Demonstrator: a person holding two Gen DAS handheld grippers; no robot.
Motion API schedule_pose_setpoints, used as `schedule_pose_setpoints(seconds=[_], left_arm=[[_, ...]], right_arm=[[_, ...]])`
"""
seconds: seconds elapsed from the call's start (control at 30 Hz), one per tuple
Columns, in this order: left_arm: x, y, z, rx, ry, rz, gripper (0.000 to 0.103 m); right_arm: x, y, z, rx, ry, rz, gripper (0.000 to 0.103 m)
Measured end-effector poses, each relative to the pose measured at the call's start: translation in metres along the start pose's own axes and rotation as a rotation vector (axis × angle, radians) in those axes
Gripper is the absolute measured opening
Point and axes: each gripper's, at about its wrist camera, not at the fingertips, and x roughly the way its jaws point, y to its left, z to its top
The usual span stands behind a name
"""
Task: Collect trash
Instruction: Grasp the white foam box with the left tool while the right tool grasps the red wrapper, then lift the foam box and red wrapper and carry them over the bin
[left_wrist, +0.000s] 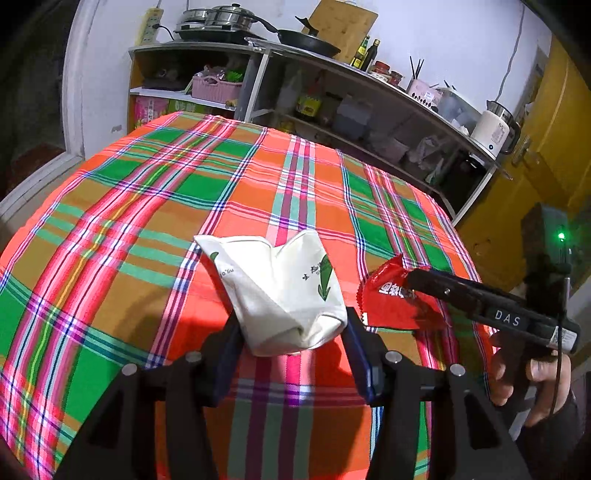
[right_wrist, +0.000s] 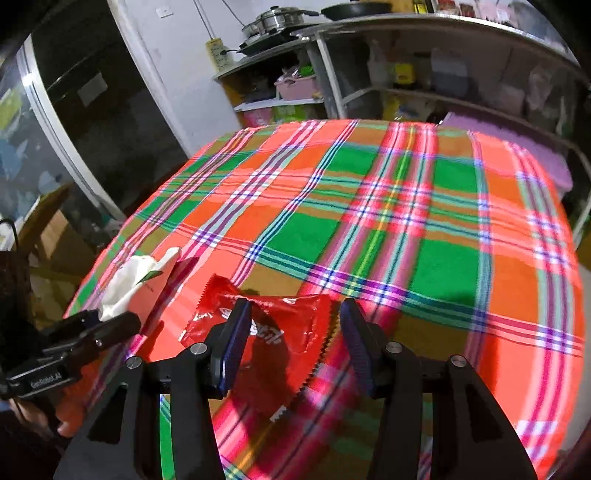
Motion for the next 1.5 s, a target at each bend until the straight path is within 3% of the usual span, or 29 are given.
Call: schedule_pose_setpoints(seconds=[0.23, 0.53, 0.63, 1.0, 1.5], left_arm=[[-0.008, 0.005, -0.003, -0.009, -0.013, 0.003, 0.054], [-0.018, 0.012, -0.009, -0.020, -0.012, 0.011, 0.054], [-0.020, 0.013, -0.009, -0.018, -0.015, 0.013, 0.054], [-0.036, 0.007, -0.015, 0.002, -0.028, 0.009, 0.054], [-0.068, -0.042, -0.034, 0.110, -0.042, -0.036, 0.054]], right_arm=[[0.000, 0.022, -0.012, -0.044, 0.030, 0.068, 0.050], [0.011, 0.040, -0.013, -0.054, 0.053, -0.006, 0.012], [0.007, 0.042, -0.014, -0.050, 0.042, -0.023, 0.005], [-0.038, 0.058, -0.028, -0.034, -0.067, -0.086, 0.002], [-0.118, 0.057, -0.068, 0.023, -0.181, -0.148, 0.002]])
